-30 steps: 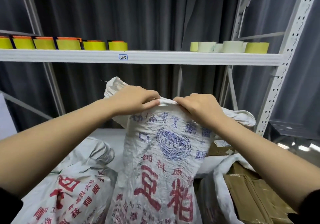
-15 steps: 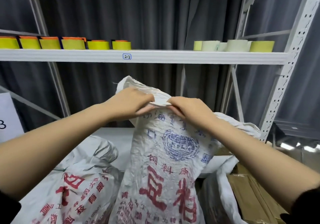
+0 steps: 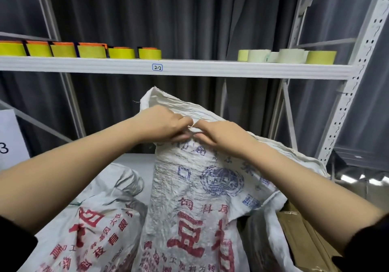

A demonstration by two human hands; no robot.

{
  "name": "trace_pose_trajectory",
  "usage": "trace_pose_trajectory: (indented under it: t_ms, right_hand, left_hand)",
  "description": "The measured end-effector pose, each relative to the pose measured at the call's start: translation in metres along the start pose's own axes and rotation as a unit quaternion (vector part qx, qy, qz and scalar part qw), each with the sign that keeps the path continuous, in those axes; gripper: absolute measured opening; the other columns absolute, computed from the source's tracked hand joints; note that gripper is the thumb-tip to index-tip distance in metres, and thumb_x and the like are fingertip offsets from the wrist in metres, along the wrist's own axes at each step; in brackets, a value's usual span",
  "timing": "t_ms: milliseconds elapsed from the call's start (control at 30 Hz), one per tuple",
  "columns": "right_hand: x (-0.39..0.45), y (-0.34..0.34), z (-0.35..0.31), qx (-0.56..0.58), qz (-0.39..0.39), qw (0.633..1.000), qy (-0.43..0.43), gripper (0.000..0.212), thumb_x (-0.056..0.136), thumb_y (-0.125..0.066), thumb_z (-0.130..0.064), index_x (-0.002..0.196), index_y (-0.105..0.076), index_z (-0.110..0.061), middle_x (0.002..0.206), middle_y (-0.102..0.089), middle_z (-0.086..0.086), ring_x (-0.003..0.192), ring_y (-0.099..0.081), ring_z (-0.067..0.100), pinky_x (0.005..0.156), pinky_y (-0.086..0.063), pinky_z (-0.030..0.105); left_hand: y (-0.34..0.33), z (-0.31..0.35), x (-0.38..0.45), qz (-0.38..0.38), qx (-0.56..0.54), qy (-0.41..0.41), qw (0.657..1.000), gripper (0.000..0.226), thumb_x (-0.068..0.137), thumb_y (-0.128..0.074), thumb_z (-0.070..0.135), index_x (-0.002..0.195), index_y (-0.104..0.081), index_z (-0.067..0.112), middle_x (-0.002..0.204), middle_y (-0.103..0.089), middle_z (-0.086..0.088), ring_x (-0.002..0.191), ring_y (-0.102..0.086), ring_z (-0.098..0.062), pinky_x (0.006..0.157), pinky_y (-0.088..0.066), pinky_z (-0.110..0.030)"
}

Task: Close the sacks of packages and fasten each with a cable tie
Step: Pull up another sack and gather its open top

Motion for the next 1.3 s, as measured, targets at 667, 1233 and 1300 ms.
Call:
trace_pose_trajectory:
  t_ms: [667, 1233, 1300]
  right_hand:
    - [-0.002, -0.009, 0.012, -0.166, 0.154, 0.973, 0.028, 0.037, 0.07, -0.078, -0.013, 0.105, -0.065, -0.019, 0.066, -0.059, -0.003, 0.045, -0.054, 0.024, 0.036, -0.026, 0.022]
    - [0.0, -0.002, -0.011, 0.09, 0.065, 0.994, -0.009, 0.023, 0.099, -0.048, -0.032, 0.1, -0.065, -0.017, 0.089, -0.068, -0.003, 0.08, -0.061, 0.02, 0.063, -0.043, 0.034]
    - [-0.006, -0.006, -0.013, -0.052, 0.169, 0.983, 0.059, 0.027, 0.097, -0.045, -0.032, 0.092, -0.066, -0.016, 0.076, -0.067, -0.002, 0.066, -0.062, 0.023, 0.046, -0.035, 0.028]
  left_hand:
    - [0.005, -0.008, -0.013, -0.064, -0.149, 0.146, 0.976, 0.046, 0.09, -0.017, 0.055, 0.077, -0.049, 0.024, 0.068, -0.053, 0.009, 0.067, -0.051, -0.014, 0.06, -0.04, -0.034]
    - [-0.004, -0.012, -0.03, -0.018, -0.014, 0.06, 0.998, 0.062, 0.099, -0.008, 0.05, 0.084, -0.055, 0.012, 0.07, -0.058, -0.003, 0.071, -0.054, -0.026, 0.085, -0.035, -0.033]
    - [-0.007, -0.017, -0.03, -0.012, 0.01, 0.057, 0.998, 0.06, 0.099, -0.009, 0.048, 0.079, -0.053, 0.014, 0.067, -0.056, -0.001, 0.068, -0.051, -0.024, 0.079, -0.031, -0.033]
Point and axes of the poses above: each hand's wrist, its own x-axis towards the middle knuckle, its own y-axis out of the back of the hand, z = x × y, the point moved 1 cm from there along x, towards the middle knuckle
